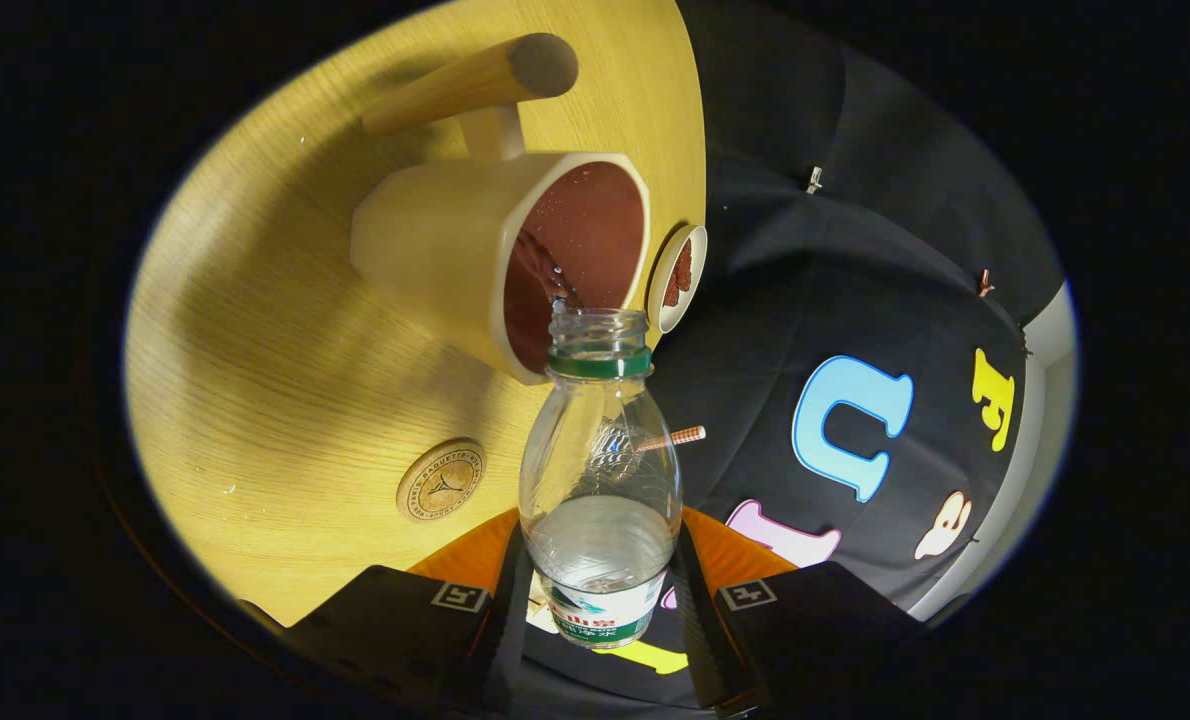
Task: Take the bottle from table, then pour the juice into the cup, finally place the bottle on the coaster
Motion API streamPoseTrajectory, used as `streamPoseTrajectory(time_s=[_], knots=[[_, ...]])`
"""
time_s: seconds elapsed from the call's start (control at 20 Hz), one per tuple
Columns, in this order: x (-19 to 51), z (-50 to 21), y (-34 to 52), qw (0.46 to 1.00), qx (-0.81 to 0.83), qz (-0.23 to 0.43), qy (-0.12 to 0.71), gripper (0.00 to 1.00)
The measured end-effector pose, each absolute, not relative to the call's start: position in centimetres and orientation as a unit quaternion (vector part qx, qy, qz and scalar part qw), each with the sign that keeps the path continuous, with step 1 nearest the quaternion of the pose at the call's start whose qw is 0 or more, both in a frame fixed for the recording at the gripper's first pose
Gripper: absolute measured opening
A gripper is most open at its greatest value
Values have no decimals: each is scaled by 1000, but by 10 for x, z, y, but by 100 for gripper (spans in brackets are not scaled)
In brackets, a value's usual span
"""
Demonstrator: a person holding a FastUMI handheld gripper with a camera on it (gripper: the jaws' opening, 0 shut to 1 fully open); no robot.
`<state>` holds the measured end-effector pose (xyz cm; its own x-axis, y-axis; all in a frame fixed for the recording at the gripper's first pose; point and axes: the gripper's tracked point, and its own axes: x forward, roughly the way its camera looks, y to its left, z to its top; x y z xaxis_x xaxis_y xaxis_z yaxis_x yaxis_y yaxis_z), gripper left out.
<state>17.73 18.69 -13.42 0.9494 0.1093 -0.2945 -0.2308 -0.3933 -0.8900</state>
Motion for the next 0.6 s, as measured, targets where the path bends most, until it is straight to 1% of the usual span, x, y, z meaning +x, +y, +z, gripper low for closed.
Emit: streamPoseTrajectory(time_s=[0.6], knots=[[179,-129,197,503,-848,166,15,68]])
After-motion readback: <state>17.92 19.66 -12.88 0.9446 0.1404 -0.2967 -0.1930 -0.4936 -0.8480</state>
